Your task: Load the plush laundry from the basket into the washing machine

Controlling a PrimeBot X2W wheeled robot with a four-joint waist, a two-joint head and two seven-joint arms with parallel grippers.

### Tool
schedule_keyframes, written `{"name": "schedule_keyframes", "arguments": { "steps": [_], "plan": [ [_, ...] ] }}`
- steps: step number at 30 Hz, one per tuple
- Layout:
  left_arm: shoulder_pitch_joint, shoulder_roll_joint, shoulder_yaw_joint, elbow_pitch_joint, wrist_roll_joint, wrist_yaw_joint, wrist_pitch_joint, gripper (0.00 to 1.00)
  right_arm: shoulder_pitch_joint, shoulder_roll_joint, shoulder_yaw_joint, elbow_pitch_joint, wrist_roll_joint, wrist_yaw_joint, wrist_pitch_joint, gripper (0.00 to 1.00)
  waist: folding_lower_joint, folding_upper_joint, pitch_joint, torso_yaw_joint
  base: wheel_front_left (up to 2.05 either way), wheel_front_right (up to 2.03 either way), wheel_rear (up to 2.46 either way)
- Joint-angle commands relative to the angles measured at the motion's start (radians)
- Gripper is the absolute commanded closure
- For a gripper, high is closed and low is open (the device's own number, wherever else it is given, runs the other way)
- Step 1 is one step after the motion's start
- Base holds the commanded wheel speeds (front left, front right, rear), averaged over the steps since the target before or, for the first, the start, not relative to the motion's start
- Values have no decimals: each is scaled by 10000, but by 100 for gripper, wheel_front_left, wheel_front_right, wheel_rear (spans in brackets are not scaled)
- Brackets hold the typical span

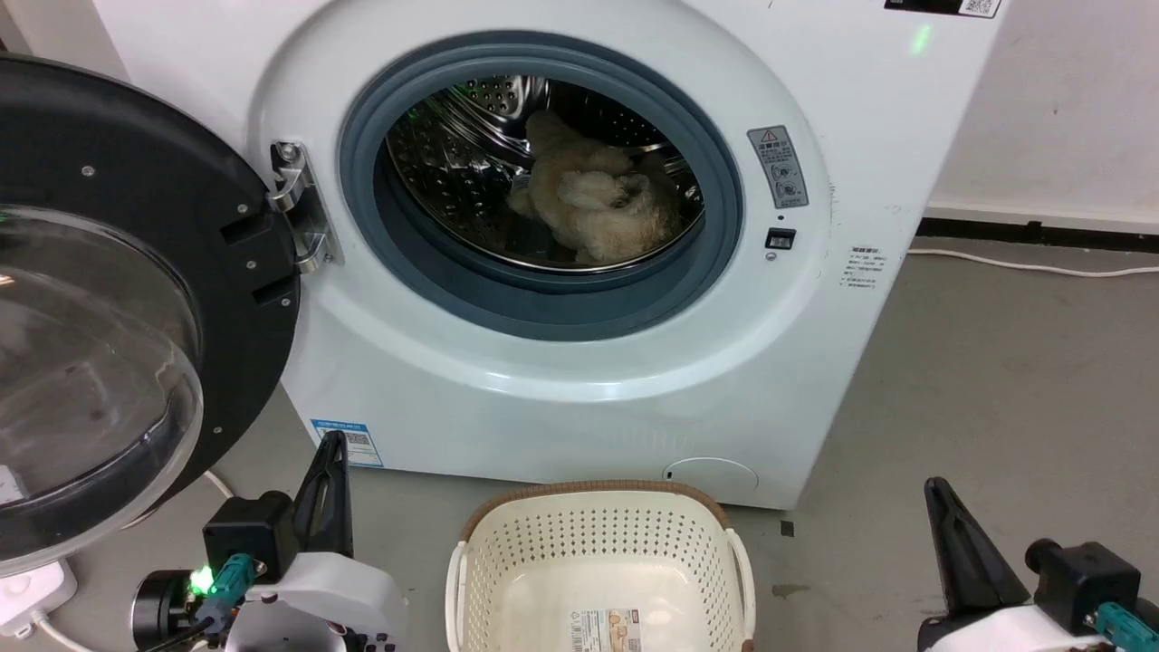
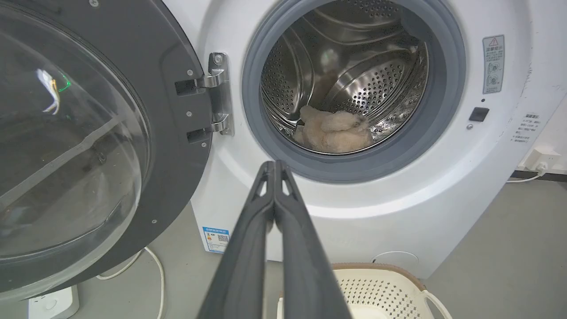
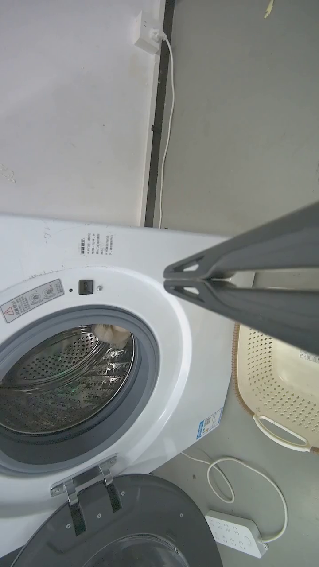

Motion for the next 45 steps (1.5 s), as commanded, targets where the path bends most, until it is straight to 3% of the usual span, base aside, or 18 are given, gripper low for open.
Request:
{"name": "schedule_keyframes", "arguments": {
  "steps": [1, 45],
  "plan": [
    [125, -78, 58, 24, 110, -66, 18, 100, -179, -9, 12, 33, -89, 4, 27, 100, 0, 0, 0, -3, 0, 0, 0],
    [219, -1148, 1205, 105, 1801, -1202, 359, 100, -852, -16, 245, 346, -932, 7, 535, 100, 0, 0, 32, -331, 0, 0, 0]
  ]
}}
